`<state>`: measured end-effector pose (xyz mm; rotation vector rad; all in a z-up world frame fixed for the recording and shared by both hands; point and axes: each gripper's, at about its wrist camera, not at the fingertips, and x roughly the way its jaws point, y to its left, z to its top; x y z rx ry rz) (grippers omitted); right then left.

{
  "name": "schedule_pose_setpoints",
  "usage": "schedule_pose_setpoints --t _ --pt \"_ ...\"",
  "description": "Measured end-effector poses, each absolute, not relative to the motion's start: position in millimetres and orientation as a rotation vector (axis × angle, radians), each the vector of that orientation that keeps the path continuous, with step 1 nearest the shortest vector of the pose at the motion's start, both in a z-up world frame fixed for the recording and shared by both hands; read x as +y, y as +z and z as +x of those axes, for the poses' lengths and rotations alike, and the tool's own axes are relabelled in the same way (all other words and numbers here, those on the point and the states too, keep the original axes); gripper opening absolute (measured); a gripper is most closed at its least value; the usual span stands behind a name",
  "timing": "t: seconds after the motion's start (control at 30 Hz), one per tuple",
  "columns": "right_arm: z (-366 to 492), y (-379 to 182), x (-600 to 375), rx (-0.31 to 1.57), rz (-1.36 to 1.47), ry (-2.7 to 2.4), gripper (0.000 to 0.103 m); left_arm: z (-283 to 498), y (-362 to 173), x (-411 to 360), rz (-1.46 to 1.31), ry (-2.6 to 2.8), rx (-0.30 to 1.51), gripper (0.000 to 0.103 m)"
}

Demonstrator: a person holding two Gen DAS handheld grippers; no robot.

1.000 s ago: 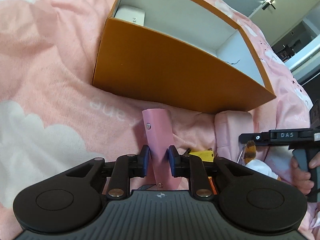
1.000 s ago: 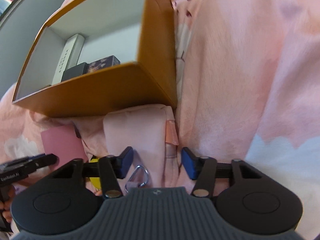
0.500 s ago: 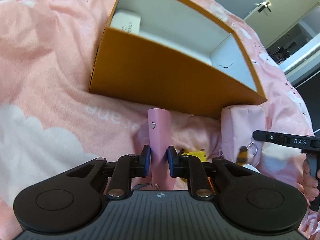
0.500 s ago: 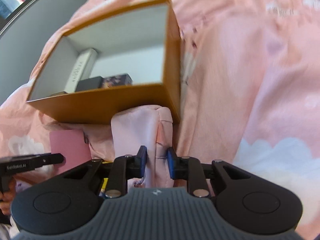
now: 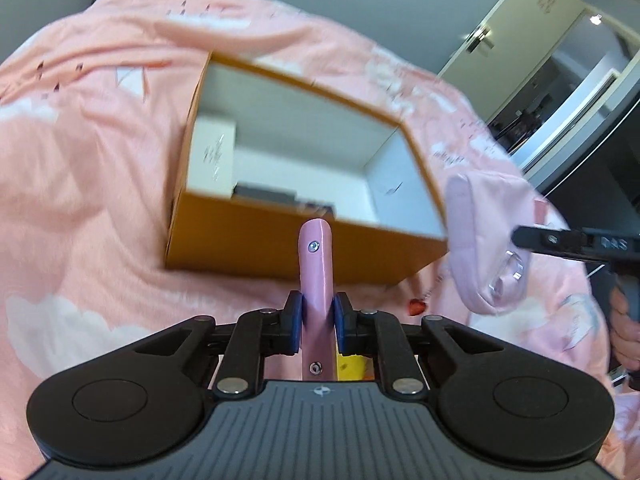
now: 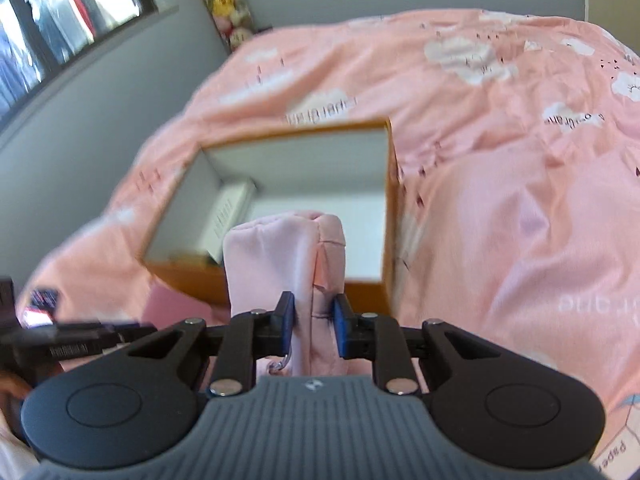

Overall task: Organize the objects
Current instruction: 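Carry pink case with left tool and pouch with right tool into orange box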

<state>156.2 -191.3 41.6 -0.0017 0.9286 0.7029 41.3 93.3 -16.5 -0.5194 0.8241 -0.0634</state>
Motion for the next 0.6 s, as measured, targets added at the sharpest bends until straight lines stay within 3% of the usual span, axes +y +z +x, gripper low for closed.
schedule_pose_setpoints --t 0.4,0.6 --pt "215.9 61.0 -143.6 0.820 -0.017 0.646 0.022 66.8 46.3 105.6 -0.549 -0.125 0.613 0.018" --pt "243.7 30.7 -120.9 0.914 -0.113 0.598 0.022 96.3 43.2 118.6 -0.571 -0.098 0.603 0.018"
